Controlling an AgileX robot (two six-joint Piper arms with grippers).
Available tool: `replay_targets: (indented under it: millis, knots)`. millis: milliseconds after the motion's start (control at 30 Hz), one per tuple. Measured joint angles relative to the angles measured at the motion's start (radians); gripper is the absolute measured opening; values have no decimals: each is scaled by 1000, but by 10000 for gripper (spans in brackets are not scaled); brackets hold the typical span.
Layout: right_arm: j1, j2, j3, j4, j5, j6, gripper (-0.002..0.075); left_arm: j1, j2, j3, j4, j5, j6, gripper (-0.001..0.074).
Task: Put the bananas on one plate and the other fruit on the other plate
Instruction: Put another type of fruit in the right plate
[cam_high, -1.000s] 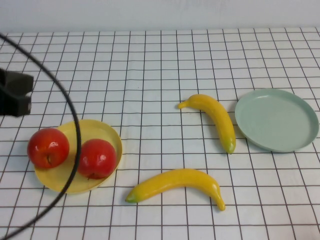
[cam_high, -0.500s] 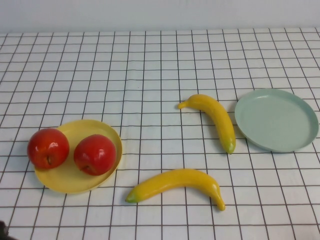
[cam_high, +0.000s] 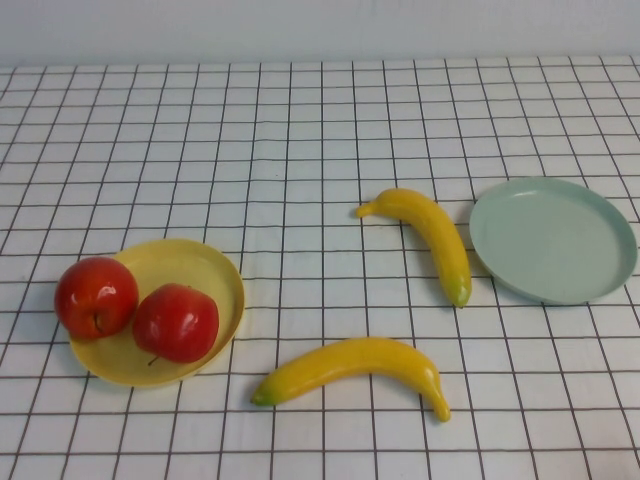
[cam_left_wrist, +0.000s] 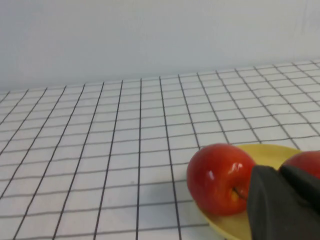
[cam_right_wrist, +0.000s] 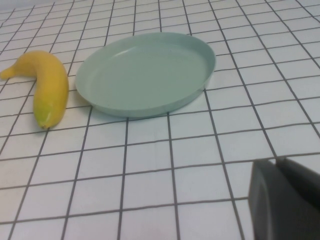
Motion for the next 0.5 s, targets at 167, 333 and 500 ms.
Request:
replay_targets:
  millis: [167, 333, 500]
  knots:
    - [0, 0, 0, 8, 0, 0, -15, 10, -13, 88, 77, 4, -100, -2]
    - [0, 0, 0, 10, 0, 0, -15, 12, -13, 121, 68, 87, -59, -2]
    - [0, 0, 0, 12, 0, 0, -15, 12, -15, 121, 68, 109, -12, -2]
